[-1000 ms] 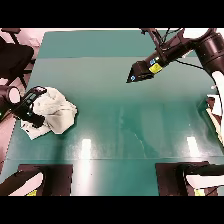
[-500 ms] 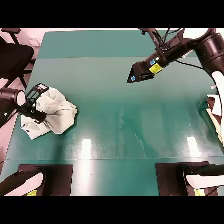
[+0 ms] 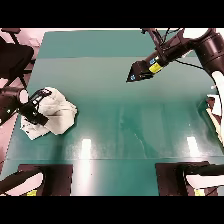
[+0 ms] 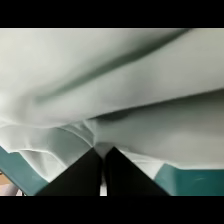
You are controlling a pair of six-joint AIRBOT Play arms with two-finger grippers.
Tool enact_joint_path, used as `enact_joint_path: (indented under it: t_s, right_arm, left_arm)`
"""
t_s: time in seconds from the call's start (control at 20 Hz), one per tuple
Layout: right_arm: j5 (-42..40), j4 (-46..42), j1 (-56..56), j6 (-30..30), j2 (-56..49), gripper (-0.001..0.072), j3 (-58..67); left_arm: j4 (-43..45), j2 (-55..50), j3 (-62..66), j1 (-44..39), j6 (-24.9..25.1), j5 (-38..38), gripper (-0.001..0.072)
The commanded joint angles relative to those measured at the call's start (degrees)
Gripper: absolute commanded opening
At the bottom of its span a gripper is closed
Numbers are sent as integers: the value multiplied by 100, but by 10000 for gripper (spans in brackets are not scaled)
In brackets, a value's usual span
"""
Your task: Fold the shirts.
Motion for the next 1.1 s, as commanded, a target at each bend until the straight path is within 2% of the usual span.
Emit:
enact_joint_path:
  t_s: [0.0,0.15,0.35,0.45,0.75,0.9,1.05]
  right_arm:
    - [-37,-22,-33,11,52,380,-2]
    - [-208,-17,-278,31,332,379,0]
    - [-186,-20,-1027,131,887,379,-2]
    - [-155,-26,-1521,131,1158,378,-2]
    - [-79,-20,-3038,103,1709,379,-4]
    - [155,-20,-3569,-96,1858,379,-4]
    - [374,-20,-3882,-146,1853,378,-9]
  left_arm:
    - [-713,-7,511,2,92,-529,27]
    - [-2323,-7,1399,0,66,-605,27]
    - [-5936,-9,2734,-4,223,-496,26]
    - [-6994,-9,3298,-192,323,-186,26]
    - [-7147,-310,4548,-2138,332,772,26]
    - [-7158,-664,4911,-3174,686,1639,26]
    - [-7149,-977,4996,-3790,1034,2514,27]
